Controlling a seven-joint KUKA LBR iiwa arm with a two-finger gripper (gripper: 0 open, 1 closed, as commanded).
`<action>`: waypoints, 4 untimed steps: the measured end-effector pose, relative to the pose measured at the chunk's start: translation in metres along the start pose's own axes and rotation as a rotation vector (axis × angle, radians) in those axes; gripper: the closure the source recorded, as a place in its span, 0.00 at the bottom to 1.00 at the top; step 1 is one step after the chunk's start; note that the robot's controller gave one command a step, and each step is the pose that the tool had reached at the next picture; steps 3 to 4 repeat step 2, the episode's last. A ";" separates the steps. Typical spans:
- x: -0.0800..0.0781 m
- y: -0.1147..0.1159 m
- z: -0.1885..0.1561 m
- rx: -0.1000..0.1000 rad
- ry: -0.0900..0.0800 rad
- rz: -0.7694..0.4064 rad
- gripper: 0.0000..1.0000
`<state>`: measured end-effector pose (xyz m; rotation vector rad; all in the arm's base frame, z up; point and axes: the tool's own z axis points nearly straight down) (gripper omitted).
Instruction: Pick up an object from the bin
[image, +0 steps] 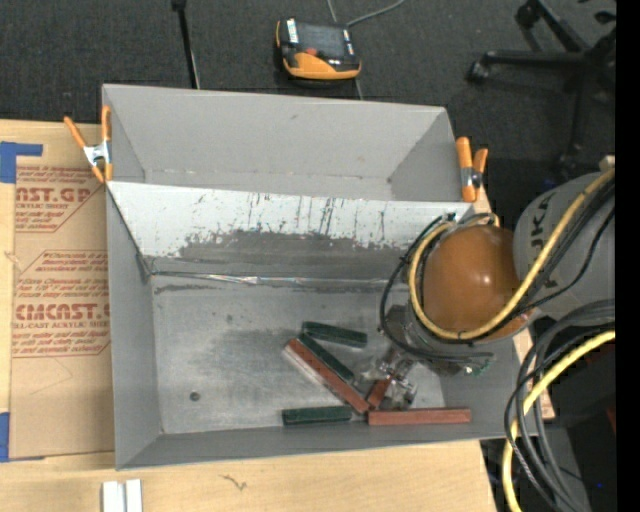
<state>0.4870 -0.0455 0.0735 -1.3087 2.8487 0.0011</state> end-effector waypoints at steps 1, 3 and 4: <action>0.002 0.003 -0.020 -0.010 0.008 0.000 1.00; 0.002 0.002 -0.042 -0.009 0.009 0.001 1.00; 0.002 0.002 -0.042 -0.009 0.009 0.001 1.00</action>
Offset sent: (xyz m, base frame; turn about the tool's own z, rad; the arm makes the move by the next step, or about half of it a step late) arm 0.0000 0.0001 0.1030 0.0000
